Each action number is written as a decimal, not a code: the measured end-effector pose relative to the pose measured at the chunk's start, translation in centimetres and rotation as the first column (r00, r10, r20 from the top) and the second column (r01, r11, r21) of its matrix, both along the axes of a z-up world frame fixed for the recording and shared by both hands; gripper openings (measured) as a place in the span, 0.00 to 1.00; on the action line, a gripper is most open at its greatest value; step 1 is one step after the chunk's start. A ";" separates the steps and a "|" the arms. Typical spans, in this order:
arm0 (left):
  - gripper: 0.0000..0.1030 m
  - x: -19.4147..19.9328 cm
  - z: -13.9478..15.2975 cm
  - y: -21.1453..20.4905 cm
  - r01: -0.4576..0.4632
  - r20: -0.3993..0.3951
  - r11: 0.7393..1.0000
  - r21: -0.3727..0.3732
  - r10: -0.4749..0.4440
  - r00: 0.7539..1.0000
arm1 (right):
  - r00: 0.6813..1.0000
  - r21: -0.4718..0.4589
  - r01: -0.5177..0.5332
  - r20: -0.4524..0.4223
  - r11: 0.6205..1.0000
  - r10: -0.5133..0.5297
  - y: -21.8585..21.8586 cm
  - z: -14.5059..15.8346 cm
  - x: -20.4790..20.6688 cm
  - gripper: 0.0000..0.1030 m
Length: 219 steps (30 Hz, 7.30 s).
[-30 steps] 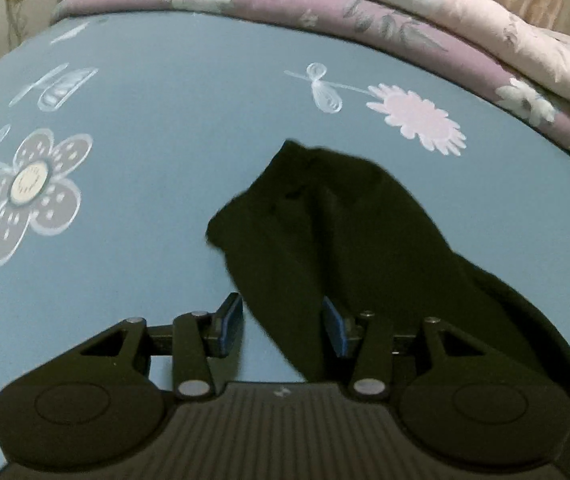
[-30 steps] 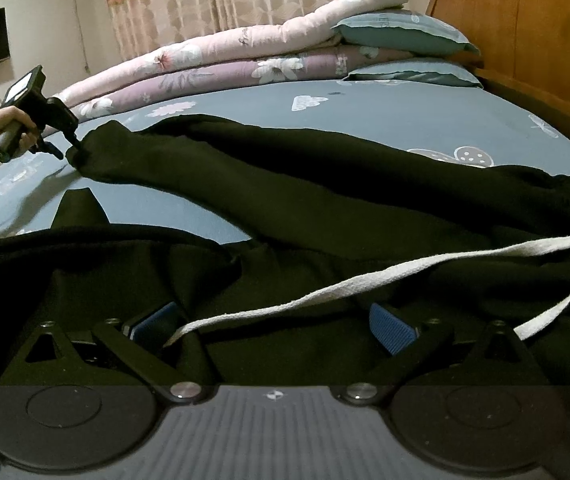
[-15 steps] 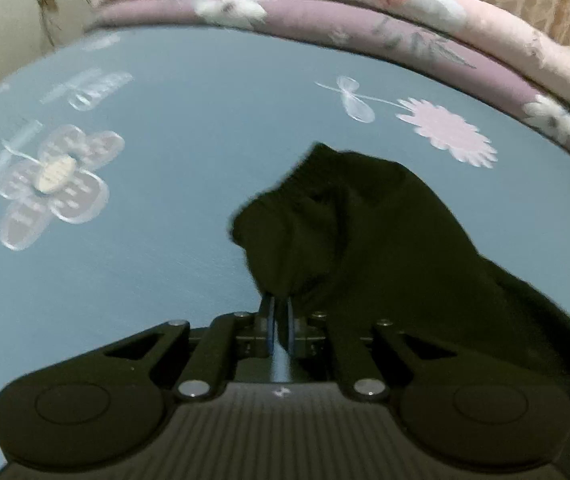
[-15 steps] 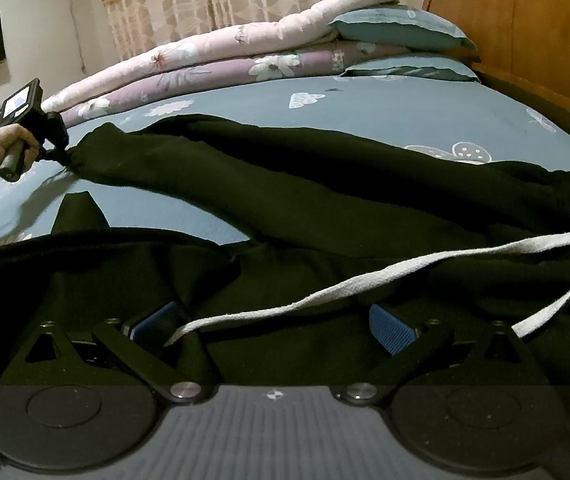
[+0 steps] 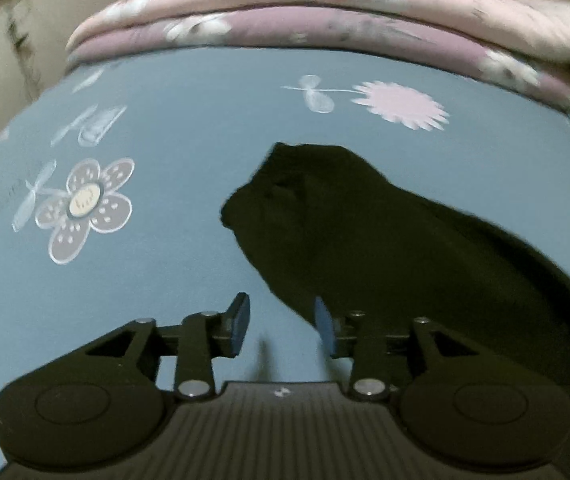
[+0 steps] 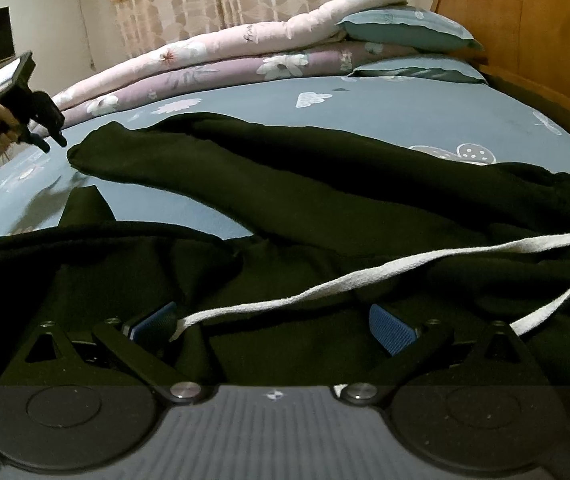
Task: Fold clothes
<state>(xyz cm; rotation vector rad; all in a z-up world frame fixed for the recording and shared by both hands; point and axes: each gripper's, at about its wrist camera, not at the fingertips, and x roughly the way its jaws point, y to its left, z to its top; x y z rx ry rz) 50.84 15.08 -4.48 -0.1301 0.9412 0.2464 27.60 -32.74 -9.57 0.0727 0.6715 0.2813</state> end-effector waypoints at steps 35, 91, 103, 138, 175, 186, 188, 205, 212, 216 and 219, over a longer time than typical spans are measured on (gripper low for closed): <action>0.60 -19.6 -2.1 -17.0 0.692 0.177 0.704 0.161 -0.710 0.681 | 0.987 -0.144 -0.097 0.110 0.985 0.114 -1.7 10.4 2.8 0.57; 0.69 -16.3 -2.6 -10.8 0.650 0.235 0.760 0.018 -0.635 0.736 | 0.920 -0.322 -0.384 -0.217 0.865 0.327 -0.8 5.4 23.8 0.00; 0.70 -16.0 -3.1 -10.7 0.649 0.225 0.760 0.007 -0.634 0.740 | 0.865 -0.238 -0.462 -0.333 0.854 0.375 -2.4 3.1 25.9 0.50; 0.71 -15.9 -2.8 -10.2 0.633 0.234 0.774 0.007 -0.617 0.752 | 0.984 -0.477 -0.133 -0.171 0.869 0.057 -3.2 3.0 29.7 0.16; 0.81 -16.2 -2.4 -10.8 0.650 0.271 0.760 0.013 -0.628 0.729 | 0.944 -0.424 0.173 -0.186 0.889 -0.272 -17.0 2.2 22.6 0.22; 0.81 -16.3 -1.2 -9.8 0.623 0.271 0.782 0.005 -0.600 0.752 | 0.988 -0.438 0.050 -0.107 0.897 -0.108 -11.3 10.7 19.1 0.33; 0.81 -16.2 -0.8 -9.1 0.607 0.282 0.795 -0.007 -0.581 0.764 | 0.994 -0.446 0.012 -0.092 0.895 -0.060 -9.2 12.5 18.6 0.33; 0.89 -16.8 2.6 -5.7 0.511 0.340 0.856 -0.073 -0.460 0.820 | 0.940 -0.355 -0.338 -0.077 0.872 0.333 10.7 17.2 13.1 0.17; 0.89 -16.3 2.2 -4.6 0.512 0.357 0.852 -0.106 -0.448 0.820 | 0.870 -0.448 -0.490 -0.208 0.748 0.446 15.8 7.0 14.2 0.19; 0.89 -15.8 1.8 -4.2 0.501 0.359 0.856 -0.124 -0.432 0.827 | 0.851 -0.495 -0.517 -0.205 0.698 0.484 16.0 5.2 14.7 0.19; 0.89 -15.5 1.4 -4.3 0.499 0.349 0.857 -0.128 -0.432 0.831 | 0.851 -0.480 -0.518 -0.207 0.708 0.483 15.1 4.6 16.0 0.20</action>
